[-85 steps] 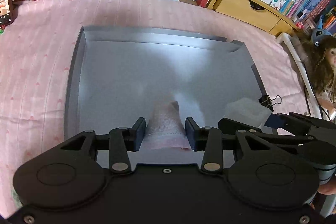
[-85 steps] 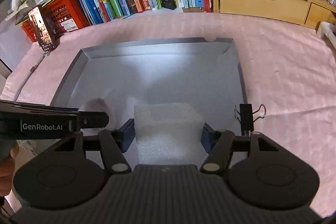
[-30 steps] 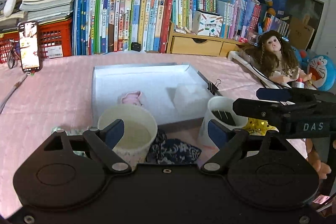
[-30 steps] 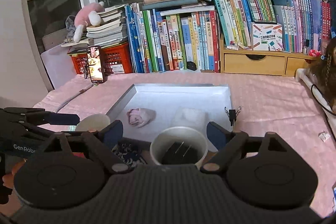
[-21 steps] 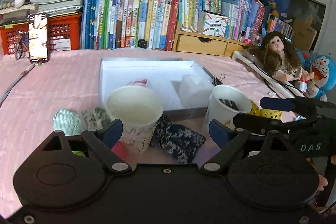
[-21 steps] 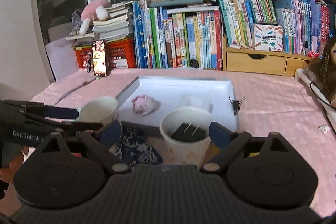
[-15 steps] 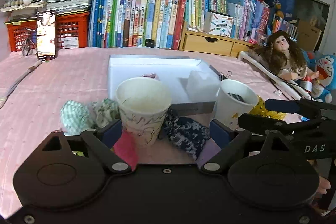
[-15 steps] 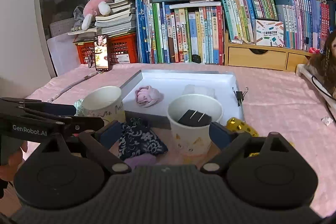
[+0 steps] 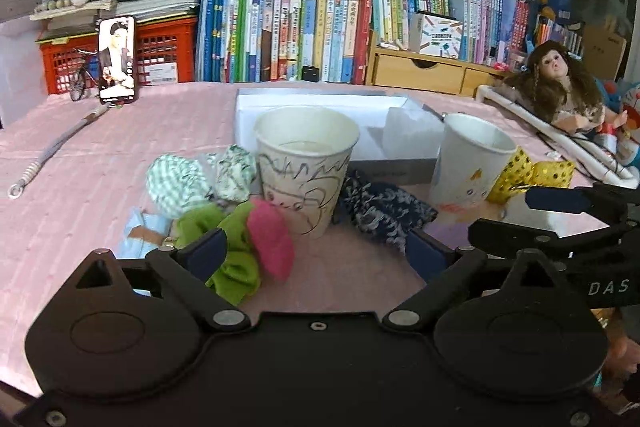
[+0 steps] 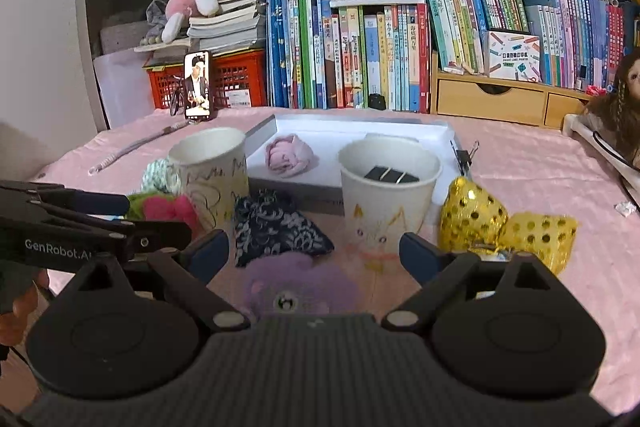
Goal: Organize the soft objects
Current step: 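Move both tools back from the tray toward the remaining soft items, then grasp the green-and-pink scrunchies with the left tool while the right tool grasps the purple plush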
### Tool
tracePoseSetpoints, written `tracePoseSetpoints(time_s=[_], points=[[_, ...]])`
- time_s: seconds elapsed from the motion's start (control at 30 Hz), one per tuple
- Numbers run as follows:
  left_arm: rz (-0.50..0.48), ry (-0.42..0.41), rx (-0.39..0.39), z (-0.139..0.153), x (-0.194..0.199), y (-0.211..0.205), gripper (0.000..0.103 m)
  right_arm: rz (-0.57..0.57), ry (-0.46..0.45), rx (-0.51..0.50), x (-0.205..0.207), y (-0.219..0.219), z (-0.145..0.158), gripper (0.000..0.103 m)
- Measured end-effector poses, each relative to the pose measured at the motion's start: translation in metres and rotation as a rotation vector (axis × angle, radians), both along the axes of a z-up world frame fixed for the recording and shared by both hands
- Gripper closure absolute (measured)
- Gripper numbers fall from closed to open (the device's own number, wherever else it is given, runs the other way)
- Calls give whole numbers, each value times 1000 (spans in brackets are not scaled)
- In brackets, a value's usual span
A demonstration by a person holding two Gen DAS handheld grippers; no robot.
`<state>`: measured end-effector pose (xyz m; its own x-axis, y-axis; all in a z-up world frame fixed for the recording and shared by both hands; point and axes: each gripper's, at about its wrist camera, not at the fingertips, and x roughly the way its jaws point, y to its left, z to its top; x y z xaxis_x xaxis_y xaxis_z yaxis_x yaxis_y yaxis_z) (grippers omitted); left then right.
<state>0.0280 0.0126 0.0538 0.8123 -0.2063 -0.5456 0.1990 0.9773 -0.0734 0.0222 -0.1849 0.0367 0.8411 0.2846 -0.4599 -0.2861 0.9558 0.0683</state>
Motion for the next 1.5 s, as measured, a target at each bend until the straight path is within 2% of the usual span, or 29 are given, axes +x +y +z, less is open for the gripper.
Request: tracePoseSetpoints(time_s=[0.3,0.6,0.77,0.93,1.23,1.5], points=[[49,-7,43,-14,-6,6,7,1,5,-18,-5,6,-14,4],[113,13,14,-23,3,19,7,1,25,-42,-4,12,-27,3],[166,-50,-2,-31,6,22,7,6,25,-49,-1,14,-34,3],[180,-62,-35,-38,11,24,7,-7,16,-51,-1,17,-40,3],[234,-52,-33,-49,20,28,6,-18,2,-54,0,25,-49,1],[238,-36,-19,-58,25,27,6,-59,2,-56,1,31,-59,0]])
